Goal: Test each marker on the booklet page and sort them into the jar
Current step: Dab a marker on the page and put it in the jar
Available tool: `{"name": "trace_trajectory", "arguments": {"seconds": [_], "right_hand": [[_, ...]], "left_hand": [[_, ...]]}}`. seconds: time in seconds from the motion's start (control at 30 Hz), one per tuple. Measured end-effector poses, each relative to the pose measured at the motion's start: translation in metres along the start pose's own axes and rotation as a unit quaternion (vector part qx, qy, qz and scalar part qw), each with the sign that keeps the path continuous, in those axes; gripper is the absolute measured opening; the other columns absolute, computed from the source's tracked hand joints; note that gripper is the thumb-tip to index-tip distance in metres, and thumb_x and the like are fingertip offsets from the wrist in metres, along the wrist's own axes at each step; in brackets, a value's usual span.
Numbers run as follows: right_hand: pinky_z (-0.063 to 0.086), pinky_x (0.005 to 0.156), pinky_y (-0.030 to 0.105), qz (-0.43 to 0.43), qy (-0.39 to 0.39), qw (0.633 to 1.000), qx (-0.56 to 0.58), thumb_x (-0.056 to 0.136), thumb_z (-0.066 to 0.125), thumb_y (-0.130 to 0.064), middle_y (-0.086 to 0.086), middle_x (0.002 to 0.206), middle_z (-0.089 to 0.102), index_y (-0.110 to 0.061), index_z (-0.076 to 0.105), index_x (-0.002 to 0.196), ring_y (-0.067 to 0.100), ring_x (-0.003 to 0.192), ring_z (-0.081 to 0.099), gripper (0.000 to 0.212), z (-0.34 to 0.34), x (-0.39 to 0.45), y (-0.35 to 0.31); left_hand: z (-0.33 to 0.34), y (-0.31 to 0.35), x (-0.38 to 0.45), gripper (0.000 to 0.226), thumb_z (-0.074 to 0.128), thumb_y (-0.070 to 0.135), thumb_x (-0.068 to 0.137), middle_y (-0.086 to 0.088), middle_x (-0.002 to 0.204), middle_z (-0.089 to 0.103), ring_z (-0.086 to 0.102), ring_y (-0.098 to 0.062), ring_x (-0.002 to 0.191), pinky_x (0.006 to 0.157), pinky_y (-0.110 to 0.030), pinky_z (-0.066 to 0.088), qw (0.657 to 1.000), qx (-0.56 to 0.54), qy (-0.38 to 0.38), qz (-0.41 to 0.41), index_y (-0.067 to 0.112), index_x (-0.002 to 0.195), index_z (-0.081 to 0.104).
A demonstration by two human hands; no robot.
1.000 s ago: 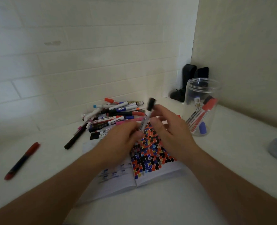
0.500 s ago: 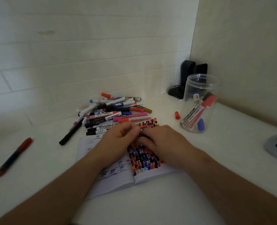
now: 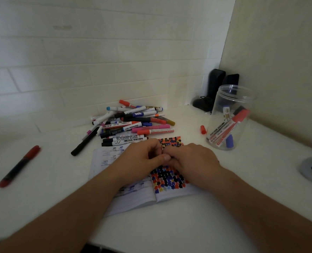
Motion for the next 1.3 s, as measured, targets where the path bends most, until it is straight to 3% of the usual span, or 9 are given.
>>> {"name": "trace_trajectory", "arguments": {"seconds": [0.2, 0.3, 0.37, 0.5, 0.67, 0.83, 0.93, 1.07, 1.3], "right_hand": [[0.046, 0.056, 0.029, 0.126, -0.037, 0.982, 0.133, 0.077, 0.070, -0.074, -0.006, 0.086, 0.060, -0.030, 0.035, 0.107, 0.010, 0.071, 0.060, 0.064, -0.009, -0.004, 0.020], [0.046, 0.063, 0.031, 0.188, 0.052, 0.939, 0.284, 0.094, 0.066, -0.043, 0.004, 0.080, 0.063, -0.020, 0.048, 0.090, 0.016, 0.068, 0.056, 0.030, -0.023, -0.012, 0.050], [0.053, 0.072, 0.036, 0.217, 0.108, 0.834, 0.496, 0.099, 0.054, -0.011, 0.016, 0.087, 0.072, -0.008, 0.059, 0.087, 0.027, 0.080, 0.063, 0.013, -0.027, -0.018, 0.078], [0.060, 0.081, 0.029, 0.168, 0.082, 0.551, 0.814, 0.072, 0.036, 0.021, 0.016, 0.126, 0.072, -0.008, 0.069, 0.126, 0.023, 0.097, 0.071, 0.070, -0.023, -0.020, 0.089], [0.060, 0.081, 0.024, 0.096, 0.081, 0.485, 0.866, 0.095, 0.060, -0.001, 0.013, 0.119, 0.070, -0.014, 0.065, 0.129, 0.018, 0.094, 0.067, 0.037, -0.021, -0.016, 0.070], [0.032, 0.044, 0.024, 0.108, -0.046, 0.573, 0.811, 0.094, 0.063, -0.025, 0.002, 0.054, 0.045, -0.016, 0.056, 0.077, 0.014, 0.048, 0.037, 0.021, -0.019, -0.016, 0.048], [0.018, 0.041, 0.024, 0.094, -0.094, 0.685, 0.717, 0.085, 0.058, -0.009, 0.002, 0.052, 0.039, -0.018, 0.050, 0.068, 0.012, 0.042, 0.026, 0.021, -0.022, -0.018, 0.037], [0.032, 0.047, 0.020, 0.053, -0.100, 0.830, 0.546, 0.086, 0.071, -0.001, 0.000, 0.058, 0.047, -0.019, 0.051, 0.066, 0.012, 0.050, 0.039, 0.033, -0.017, -0.029, 0.028], [0.036, 0.045, 0.025, 0.141, -0.015, 0.860, 0.490, 0.084, 0.075, -0.005, 0.009, 0.054, 0.053, -0.007, 0.048, 0.062, 0.020, 0.050, 0.045, 0.035, 0.003, -0.045, 0.041]], "left_hand": [[-0.005, 0.000, -0.002, 0.017, 0.066, 0.042, 0.097, 0.013, 0.093, 0.073, 0.068, -0.005, 0.086, 0.083, -0.037, 0.057, 0.998, -0.059, 0.026, -0.016, 0.041, 0.112, 0.058], [-0.007, -0.003, -0.002, 0.025, 0.069, 0.044, 0.094, 0.019, 0.100, 0.070, 0.065, 0.000, 0.093, 0.090, -0.033, 0.057, 0.999, -0.012, 0.032, -0.024, 0.045, 0.118, 0.065], [-0.003, 0.000, -0.002, 0.027, 0.073, 0.045, 0.091, 0.022, 0.104, 0.069, 0.063, 0.003, 0.095, 0.091, -0.030, 0.056, 0.999, 0.031, 0.010, -0.017, 0.044, 0.117, 0.070], [0.002, 0.009, -0.001, 0.026, 0.077, 0.046, 0.088, 0.021, 0.104, 0.067, 0.061, 0.004, 0.094, 0.088, -0.027, 0.056, 0.996, 0.087, -0.017, 0.004, 0.041, 0.114, 0.073], [0.008, 0.011, 0.000, 0.024, 0.081, 0.046, 0.084, 0.027, 0.097, 0.069, 0.061, 0.010, 0.094, 0.081, -0.015, 0.052, 0.995, 0.084, -0.047, 0.023, 0.044, 0.106, 0.075], [0.011, 0.011, 0.003, 0.025, 0.084, 0.050, 0.079, 0.028, 0.096, 0.071, 0.063, 0.010, 0.094, 0.083, -0.019, 0.053, 0.992, 0.082, -0.082, 0.047, 0.041, 0.101, 0.077], [0.012, 0.010, 0.003, 0.025, 0.084, 0.052, 0.077, 0.029, 0.095, 0.070, 0.063, 0.009, 0.094, 0.084, -0.024, 0.054, 0.990, 0.093, -0.089, 0.054, 0.042, 0.098, 0.076], [0.013, 0.010, 0.004, 0.022, 0.084, 0.049, 0.078, 0.027, 0.092, 0.070, 0.063, 0.007, 0.091, 0.079, -0.021, 0.052, 0.989, 0.092, -0.091, 0.066, 0.039, 0.096, 0.077], [0.014, 0.010, 0.004, 0.019, 0.085, 0.047, 0.077, 0.026, 0.089, 0.071, 0.064, 0.005, 0.089, 0.076, -0.019, 0.051, 0.991, 0.080, -0.084, 0.073, 0.039, 0.093, 0.077]]}}
Point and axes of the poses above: each hand's wrist, its own x-axis towards the middle knuckle, its own z-axis out of the palm, y = z × x, the point moved 7 cm from there along x, towards the middle knuckle
